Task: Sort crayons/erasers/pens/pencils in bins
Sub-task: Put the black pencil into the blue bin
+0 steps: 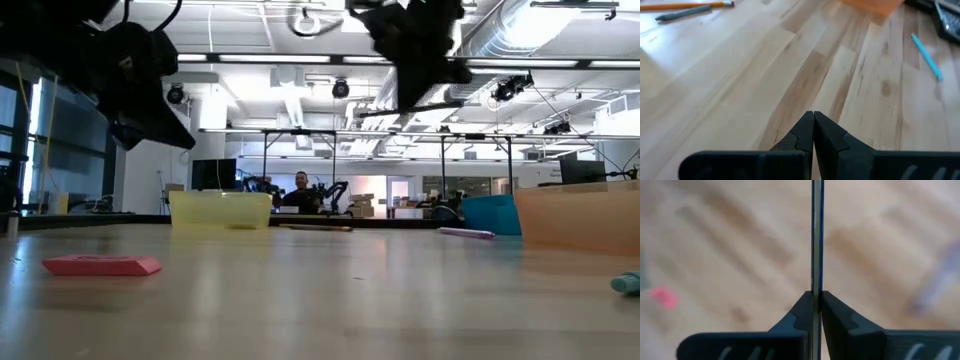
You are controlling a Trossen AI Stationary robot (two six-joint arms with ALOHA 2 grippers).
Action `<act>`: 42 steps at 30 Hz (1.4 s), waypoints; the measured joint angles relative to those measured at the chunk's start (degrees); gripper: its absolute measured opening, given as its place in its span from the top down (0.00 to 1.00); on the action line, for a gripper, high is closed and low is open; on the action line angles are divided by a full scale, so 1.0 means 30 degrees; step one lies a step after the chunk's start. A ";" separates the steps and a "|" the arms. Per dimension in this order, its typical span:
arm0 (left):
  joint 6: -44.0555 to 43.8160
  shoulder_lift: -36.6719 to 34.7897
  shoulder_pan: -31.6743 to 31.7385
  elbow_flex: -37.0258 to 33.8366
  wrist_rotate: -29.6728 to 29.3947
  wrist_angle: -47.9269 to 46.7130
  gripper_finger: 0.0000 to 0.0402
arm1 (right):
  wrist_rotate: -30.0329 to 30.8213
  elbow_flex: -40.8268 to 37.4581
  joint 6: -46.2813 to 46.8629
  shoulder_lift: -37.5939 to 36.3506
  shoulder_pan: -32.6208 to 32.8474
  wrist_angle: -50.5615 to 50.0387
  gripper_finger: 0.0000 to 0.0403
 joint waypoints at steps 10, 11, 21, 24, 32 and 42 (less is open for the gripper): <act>-0.0050 -0.0007 0.0817 0.0000 0.0042 0.0462 1.00 | 0.2682 0.0000 -0.7801 -0.2642 -0.9085 -0.5365 0.96; -0.0118 -0.0007 0.0891 0.0000 0.0044 0.0462 1.00 | 0.2674 0.0000 -0.8514 -0.2670 -0.9967 -0.5323 0.96; -0.0028 -0.0007 0.1748 0.0000 0.0674 0.0458 1.00 | 0.1511 -0.5282 -1.1502 -0.3611 -1.5781 -0.0518 0.96; -0.0424 -0.0007 0.1931 -0.0002 0.0933 0.0462 1.00 | 0.1124 -0.7351 -1.1637 -0.3604 -1.6722 0.0996 0.96; -0.0891 -0.0007 0.1998 0.0000 0.1172 0.0470 1.00 | 0.2194 -1.0316 -1.1893 -0.3603 -1.7216 0.4681 0.96; -0.1461 -0.0007 0.1998 0.0000 0.1380 0.0470 1.00 | 0.3116 -1.1023 -1.0986 -0.3588 -1.7172 0.6238 0.94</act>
